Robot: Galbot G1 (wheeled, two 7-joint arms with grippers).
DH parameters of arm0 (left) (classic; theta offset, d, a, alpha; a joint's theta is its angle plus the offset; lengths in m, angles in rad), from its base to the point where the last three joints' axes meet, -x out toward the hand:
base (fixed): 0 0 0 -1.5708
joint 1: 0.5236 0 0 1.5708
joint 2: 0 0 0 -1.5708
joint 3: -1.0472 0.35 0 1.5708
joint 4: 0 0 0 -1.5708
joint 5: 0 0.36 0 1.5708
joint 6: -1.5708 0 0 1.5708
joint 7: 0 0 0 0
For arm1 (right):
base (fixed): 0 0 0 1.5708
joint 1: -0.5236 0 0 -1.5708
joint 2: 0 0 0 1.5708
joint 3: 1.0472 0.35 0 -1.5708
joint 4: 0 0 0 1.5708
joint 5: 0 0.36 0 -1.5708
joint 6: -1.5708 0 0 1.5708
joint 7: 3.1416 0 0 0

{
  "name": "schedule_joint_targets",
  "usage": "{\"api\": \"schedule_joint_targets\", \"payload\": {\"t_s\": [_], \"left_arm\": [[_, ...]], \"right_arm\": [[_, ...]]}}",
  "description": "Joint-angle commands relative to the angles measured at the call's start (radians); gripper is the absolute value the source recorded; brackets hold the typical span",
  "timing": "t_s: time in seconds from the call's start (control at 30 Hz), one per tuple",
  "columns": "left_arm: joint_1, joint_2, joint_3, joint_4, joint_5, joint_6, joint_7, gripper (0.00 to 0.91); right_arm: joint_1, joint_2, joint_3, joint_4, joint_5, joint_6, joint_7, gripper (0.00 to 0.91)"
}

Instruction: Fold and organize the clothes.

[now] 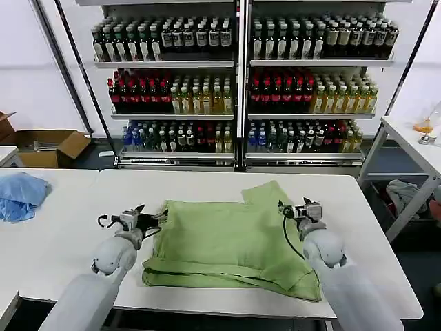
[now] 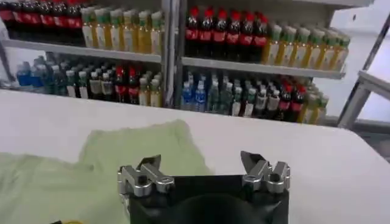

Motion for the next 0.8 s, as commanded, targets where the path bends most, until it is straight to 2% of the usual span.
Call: {"api": "schedule_joint_targets", "payload": {"t_s": [0.03,0.27,0.3,0.33,0.37,0.43,0.5,0.53,0.6,0.63,0.67,0.8], "left_arm": [[-0.172,-0.033,0.094,0.194,-0.006,0.000,0.001,0.907],[-0.160,-0.042,0.103,0.207,0.001,0.000,0.014,0.907],[-0.157,-0.040,0.106,0.203,0.005,0.000,0.020,0.856],[-0.154,-0.038,0.108,0.201,0.009,0.001,0.026,0.685],[-0.150,-0.037,0.110,0.199,0.011,0.003,0.029,0.595],[-0.145,-0.035,0.111,0.198,0.013,0.004,0.037,0.322],[-0.140,-0.031,0.110,0.196,0.010,0.003,0.042,0.252],[-0.139,-0.030,0.109,0.195,0.008,0.003,0.043,0.191],[-0.134,-0.026,0.108,0.191,0.004,0.004,0.048,0.161],[-0.132,-0.026,0.107,0.190,0.000,0.004,0.052,0.141],[-0.131,-0.025,0.106,0.190,-0.003,0.005,0.054,0.131],[-0.122,-0.025,0.100,0.182,-0.025,0.016,0.074,0.111]], "right_arm": [[0.187,0.044,-0.059,-0.255,-0.026,-0.015,-0.031,0.907],[0.204,0.078,-0.063,-0.354,-0.005,-0.017,-0.051,0.907],[0.203,0.081,-0.065,-0.357,-0.001,-0.017,-0.053,0.907],[0.202,0.084,-0.068,-0.360,-0.002,-0.017,-0.055,0.907],[0.201,0.086,-0.076,-0.362,-0.007,-0.017,-0.063,0.907],[0.197,0.089,-0.087,-0.362,-0.008,-0.018,-0.074,0.907],[0.192,0.095,-0.095,-0.374,-0.007,-0.018,-0.084,0.897],[0.189,0.096,-0.097,-0.379,-0.006,-0.018,-0.088,0.655],[0.182,0.099,-0.097,-0.386,0.005,-0.018,-0.093,0.312],[0.178,0.099,-0.097,-0.385,0.014,-0.019,-0.096,0.081],[0.175,0.098,-0.097,-0.383,0.024,-0.019,-0.098,0.000],[0.164,0.089,-0.105,-0.365,0.050,-0.020,-0.106,0.000]]}}
